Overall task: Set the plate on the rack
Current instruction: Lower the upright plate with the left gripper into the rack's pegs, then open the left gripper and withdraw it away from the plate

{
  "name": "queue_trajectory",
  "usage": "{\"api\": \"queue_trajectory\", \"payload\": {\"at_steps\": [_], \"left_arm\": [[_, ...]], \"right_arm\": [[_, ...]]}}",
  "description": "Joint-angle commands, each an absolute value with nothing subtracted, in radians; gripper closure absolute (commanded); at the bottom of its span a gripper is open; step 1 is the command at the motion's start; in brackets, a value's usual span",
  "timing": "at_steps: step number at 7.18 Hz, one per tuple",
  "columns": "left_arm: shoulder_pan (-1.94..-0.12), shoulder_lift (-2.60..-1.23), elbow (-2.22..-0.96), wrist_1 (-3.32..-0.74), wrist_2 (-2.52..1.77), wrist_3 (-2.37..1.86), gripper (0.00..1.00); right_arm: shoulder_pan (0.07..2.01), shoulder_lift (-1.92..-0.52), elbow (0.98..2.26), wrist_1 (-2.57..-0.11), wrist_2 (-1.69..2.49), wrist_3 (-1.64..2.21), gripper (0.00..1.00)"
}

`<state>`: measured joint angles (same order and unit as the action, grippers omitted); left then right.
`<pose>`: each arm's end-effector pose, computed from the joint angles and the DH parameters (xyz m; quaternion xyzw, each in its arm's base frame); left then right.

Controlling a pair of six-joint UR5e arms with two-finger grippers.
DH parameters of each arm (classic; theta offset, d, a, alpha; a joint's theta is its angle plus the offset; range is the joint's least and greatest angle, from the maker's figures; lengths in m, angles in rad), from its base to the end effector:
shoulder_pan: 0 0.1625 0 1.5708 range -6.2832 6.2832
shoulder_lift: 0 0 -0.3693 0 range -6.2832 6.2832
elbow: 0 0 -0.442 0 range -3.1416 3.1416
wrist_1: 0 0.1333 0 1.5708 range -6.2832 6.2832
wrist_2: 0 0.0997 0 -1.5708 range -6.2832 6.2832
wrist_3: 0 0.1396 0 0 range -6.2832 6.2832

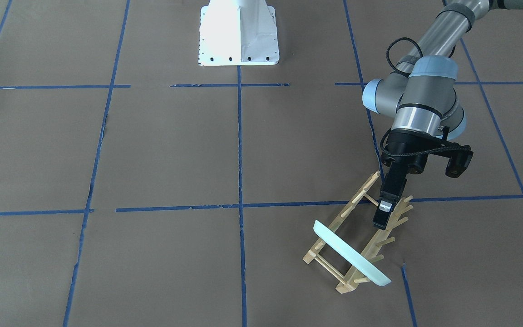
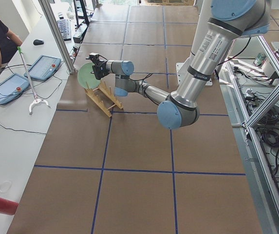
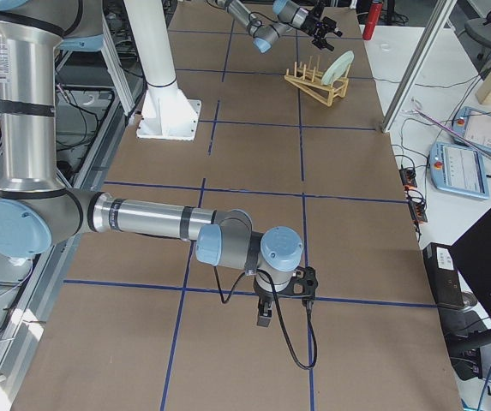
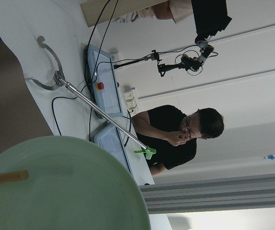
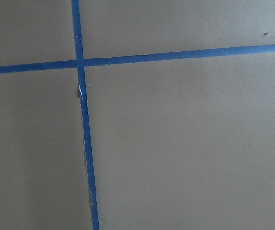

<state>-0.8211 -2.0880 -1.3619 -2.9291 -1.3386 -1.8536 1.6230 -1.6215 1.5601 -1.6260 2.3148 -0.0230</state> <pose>0.3760 -0.6466 0.2371 0.2706 0.6880 -0.4232 0.5238 0.0653 -0.5068 0.6721 -0.0406 -0.3646 0.0348 0.9296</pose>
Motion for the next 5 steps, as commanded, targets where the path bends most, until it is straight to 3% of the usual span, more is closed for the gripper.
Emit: {"api": "queue_trajectory", "payload": {"at_steps": [1,5], "left_arm": [[-0.834,-2.038,-1.422,-2.916,-1.394,-1.566,0.00],[-0.873,-1.918,-1.693,-2.466,-1.462,-1.063,0.00]], "right_arm": [[1.623,-1.621,1.562,-1.626,2.315,-0.023,0.00],[1.623,-1.621,1.560,-1.626,2.315,-0.023,0.00]]}}
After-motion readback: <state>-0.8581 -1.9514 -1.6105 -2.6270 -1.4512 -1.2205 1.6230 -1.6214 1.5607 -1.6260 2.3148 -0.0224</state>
